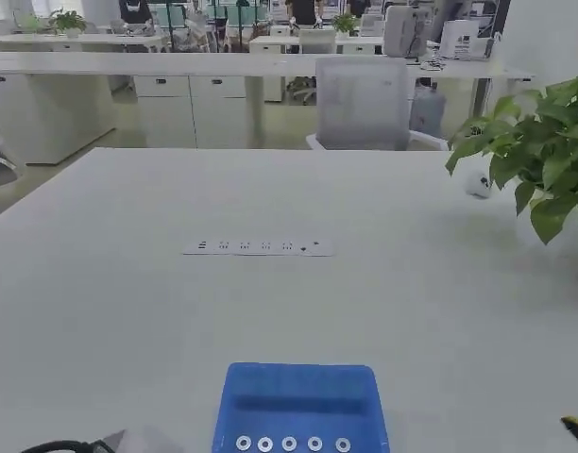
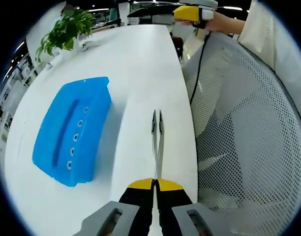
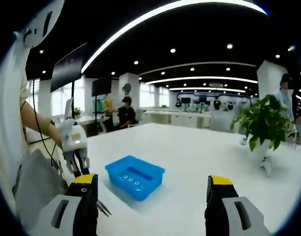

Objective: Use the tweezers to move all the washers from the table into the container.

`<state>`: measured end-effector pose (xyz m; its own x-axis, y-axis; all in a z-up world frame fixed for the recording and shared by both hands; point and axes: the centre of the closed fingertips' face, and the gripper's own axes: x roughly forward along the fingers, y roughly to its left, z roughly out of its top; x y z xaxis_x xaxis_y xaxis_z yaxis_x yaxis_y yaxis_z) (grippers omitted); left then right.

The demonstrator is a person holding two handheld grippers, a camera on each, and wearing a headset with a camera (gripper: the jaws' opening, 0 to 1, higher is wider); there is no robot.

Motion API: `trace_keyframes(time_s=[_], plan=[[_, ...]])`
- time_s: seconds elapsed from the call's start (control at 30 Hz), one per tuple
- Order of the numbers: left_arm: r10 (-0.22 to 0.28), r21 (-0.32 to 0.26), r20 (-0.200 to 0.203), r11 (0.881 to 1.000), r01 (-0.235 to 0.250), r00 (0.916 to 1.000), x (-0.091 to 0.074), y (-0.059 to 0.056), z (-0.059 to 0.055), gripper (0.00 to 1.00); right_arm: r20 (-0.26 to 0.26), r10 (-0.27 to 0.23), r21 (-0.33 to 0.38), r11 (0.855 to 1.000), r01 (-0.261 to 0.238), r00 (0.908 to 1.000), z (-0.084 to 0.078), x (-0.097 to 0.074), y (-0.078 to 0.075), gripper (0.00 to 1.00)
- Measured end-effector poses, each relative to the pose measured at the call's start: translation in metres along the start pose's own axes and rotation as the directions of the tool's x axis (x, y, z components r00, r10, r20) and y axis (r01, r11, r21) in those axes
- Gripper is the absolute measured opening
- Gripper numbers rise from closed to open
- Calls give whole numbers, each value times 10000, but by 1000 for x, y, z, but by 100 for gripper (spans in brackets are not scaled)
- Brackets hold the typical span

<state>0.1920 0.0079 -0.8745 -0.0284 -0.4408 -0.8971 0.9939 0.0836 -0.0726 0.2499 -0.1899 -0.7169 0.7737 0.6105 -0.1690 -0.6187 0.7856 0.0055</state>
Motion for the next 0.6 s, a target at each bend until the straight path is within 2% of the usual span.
trace_keyframes(time_s=[0.07, 0.17, 0.2, 0.3, 0.4, 0.43, 0.47, 0.5, 0.53, 0.6], plan=[[-93, 38, -128, 9999, 93, 9999, 1, 0, -2, 0, 559, -526, 170, 9985, 517, 9970, 8, -5, -7, 95], [-120, 203, -429, 9997, 129, 9990, 2, 2, -6, 0, 1410, -1092, 493, 9934, 1032, 9840, 20, -10, -12, 99], [-146, 186, -484, 9997, 155, 9987, 3, 2, -6, 0, 1624, -1218, 738, 9911, 1111, 9792, 22, -12, -12, 99], [-175, 173, -568, 9997, 185, 9982, 3, 2, -7, 0, 1986, -1664, 657, 9855, 1563, 9659, 28, -15, -17, 99], [-153, 242, -704, 9996, 170, 9974, 4, 2, -9, 0, 1864, -1758, 580, 9841, 1678, 9666, 26, -11, -18, 99], [-267, 119, -689, 9995, 276, 9973, 5, 1, -9, 0, 1620, -1630, 514, 9863, 1567, 9732, 21, -8, -16, 99], [-272, 59, -668, 9996, 277, 9974, 5, 1, -9, 0, 1508, -1587, 472, 9871, 1533, 9757, 19, -7, -15, 99], [-253, 68, -653, 9996, 258, 9975, 5, 2, -8, 0, 1000, -1490, 251, 9888, 1472, 9838, 11, -4, -14, 99], [-247, 101, -676, 9996, 254, 9974, 5, 2, -8, 0, 787, -1440, 142, 9896, 1433, 9864, 7, -4, -15, 99], [-246, 125, -753, 9996, 257, 9969, 6, 2, -8, 0, 778, -1403, -85, 9899, 1414, 9870, 5, -4, -15, 99]])
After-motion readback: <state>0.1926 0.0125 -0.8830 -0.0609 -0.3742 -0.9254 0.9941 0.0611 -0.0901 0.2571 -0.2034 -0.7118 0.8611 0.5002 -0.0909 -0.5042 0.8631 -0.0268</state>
